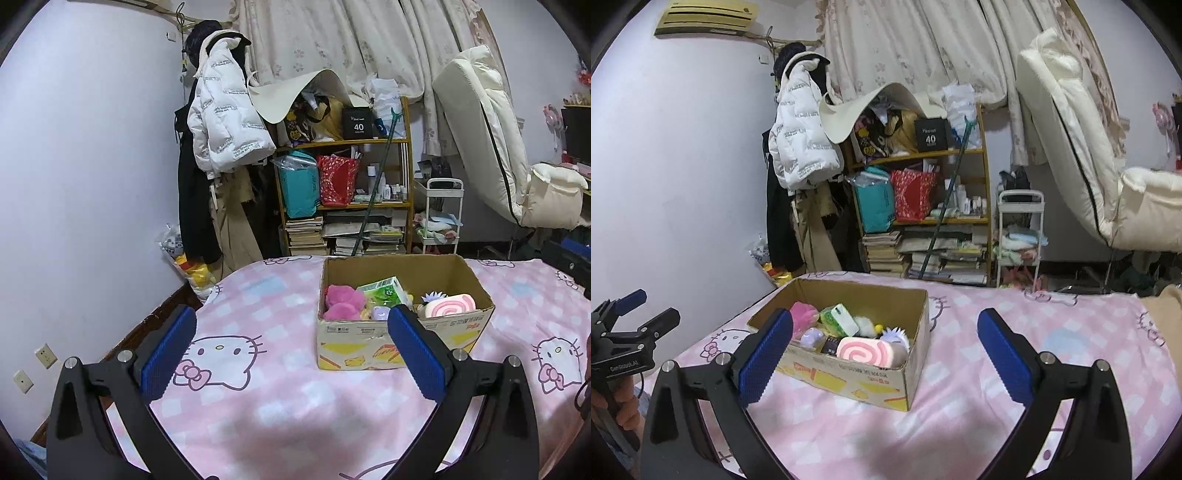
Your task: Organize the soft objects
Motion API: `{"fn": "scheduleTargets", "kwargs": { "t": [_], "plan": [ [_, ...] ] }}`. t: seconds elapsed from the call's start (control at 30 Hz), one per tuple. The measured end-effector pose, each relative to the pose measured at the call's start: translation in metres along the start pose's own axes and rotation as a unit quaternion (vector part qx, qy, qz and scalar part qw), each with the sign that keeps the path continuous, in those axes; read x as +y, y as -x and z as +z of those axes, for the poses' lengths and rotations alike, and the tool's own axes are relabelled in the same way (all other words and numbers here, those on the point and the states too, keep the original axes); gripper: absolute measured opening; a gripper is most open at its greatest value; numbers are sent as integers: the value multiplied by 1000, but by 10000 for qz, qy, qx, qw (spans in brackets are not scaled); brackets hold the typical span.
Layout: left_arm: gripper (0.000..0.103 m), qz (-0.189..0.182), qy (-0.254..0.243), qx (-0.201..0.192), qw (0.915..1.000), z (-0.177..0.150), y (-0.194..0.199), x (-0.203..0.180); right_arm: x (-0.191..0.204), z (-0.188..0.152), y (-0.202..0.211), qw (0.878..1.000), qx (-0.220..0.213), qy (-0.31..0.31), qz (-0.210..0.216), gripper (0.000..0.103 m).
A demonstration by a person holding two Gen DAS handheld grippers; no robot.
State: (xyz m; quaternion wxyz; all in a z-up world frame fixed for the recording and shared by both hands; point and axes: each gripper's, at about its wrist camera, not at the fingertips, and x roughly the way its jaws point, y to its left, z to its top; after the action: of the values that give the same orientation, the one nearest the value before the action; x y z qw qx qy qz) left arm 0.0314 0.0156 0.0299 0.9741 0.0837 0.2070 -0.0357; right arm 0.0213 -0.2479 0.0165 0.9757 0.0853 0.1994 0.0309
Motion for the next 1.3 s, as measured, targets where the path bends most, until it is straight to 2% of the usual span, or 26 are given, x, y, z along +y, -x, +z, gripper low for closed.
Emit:
{"fn": "scheduleTargets", "kwargs": {
  "t": [0.43, 1.3],
  "plan": [
    [102, -14, -39, -8, 10000, 1, -3, -4, 11, -3, -10, 9994, 100, 321, -75, 103],
    [102, 28, -86, 16, 10000, -2, -8, -1, 12, -5, -12, 9993, 144, 335, -67, 103]
  ]
}}
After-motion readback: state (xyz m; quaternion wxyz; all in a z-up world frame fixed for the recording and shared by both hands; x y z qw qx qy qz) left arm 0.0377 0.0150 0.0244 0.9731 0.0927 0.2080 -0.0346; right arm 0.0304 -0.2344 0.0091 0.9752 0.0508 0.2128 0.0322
